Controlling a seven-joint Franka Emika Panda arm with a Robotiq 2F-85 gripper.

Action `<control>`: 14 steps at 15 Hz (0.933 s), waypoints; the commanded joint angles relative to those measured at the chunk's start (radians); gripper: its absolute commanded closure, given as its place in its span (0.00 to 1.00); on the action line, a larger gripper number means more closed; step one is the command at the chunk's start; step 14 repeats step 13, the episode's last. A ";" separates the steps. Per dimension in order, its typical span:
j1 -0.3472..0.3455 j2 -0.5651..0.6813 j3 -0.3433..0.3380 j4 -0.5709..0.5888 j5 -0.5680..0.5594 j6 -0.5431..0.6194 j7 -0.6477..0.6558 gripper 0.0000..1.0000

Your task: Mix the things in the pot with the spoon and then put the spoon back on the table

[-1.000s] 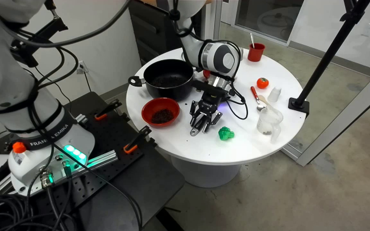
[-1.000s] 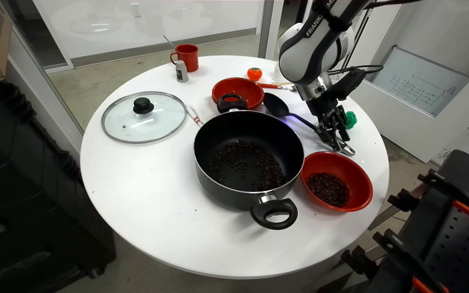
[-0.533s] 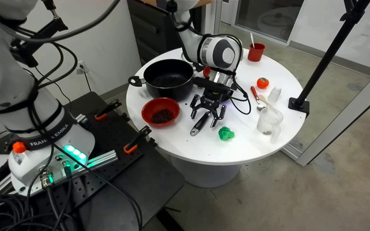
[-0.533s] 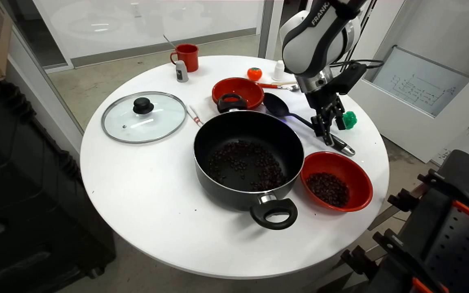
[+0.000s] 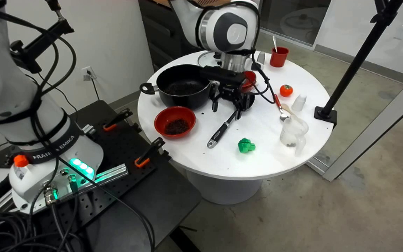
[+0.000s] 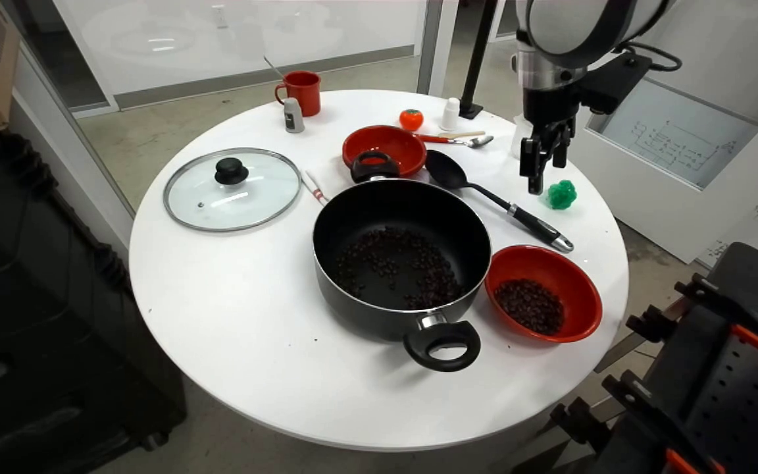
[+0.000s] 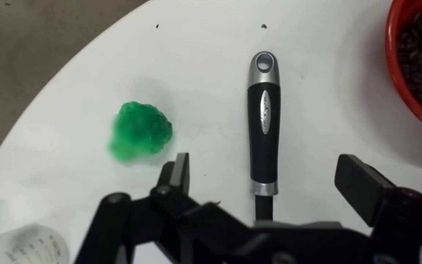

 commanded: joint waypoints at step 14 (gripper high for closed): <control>0.042 -0.396 0.038 -0.302 0.311 0.092 0.168 0.00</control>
